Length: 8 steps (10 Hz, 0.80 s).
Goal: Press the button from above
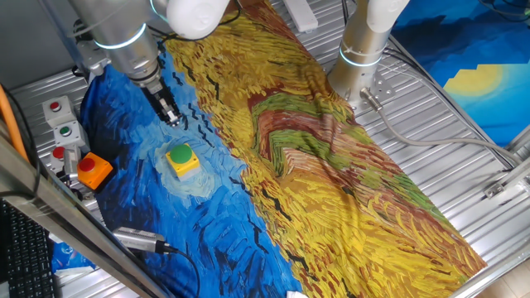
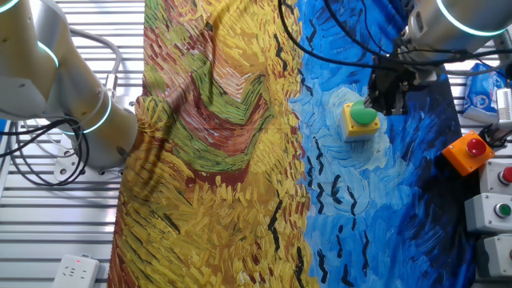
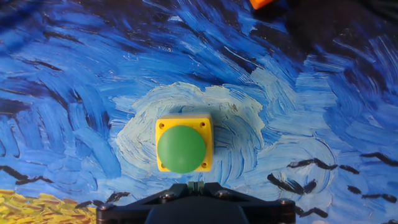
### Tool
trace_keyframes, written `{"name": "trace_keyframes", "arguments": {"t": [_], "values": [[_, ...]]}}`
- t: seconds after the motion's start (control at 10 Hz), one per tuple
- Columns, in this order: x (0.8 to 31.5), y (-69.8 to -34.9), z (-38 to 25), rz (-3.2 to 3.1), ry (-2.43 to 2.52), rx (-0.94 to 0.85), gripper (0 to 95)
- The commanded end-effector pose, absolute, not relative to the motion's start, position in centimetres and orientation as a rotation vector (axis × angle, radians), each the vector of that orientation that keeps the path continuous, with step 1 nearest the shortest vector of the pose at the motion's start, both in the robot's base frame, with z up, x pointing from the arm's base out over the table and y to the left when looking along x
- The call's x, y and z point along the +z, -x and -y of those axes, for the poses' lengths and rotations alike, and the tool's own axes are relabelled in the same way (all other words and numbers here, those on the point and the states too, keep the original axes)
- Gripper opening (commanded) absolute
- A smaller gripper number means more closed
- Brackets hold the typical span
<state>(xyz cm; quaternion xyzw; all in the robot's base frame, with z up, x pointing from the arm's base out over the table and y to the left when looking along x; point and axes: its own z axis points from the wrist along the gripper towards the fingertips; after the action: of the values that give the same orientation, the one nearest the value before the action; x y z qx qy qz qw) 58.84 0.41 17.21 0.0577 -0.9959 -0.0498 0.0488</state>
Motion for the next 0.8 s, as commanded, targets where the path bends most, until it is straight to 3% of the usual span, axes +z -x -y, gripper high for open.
{"name": "trace_keyframes", "arguments": {"t": [0.1, 0.8], "values": [[17.1, -59.0, -1.1, 3.03, -0.194, -0.161, 0.0], [17.0, -59.4, -2.5, 3.03, -0.191, -0.164, 0.0]]}}
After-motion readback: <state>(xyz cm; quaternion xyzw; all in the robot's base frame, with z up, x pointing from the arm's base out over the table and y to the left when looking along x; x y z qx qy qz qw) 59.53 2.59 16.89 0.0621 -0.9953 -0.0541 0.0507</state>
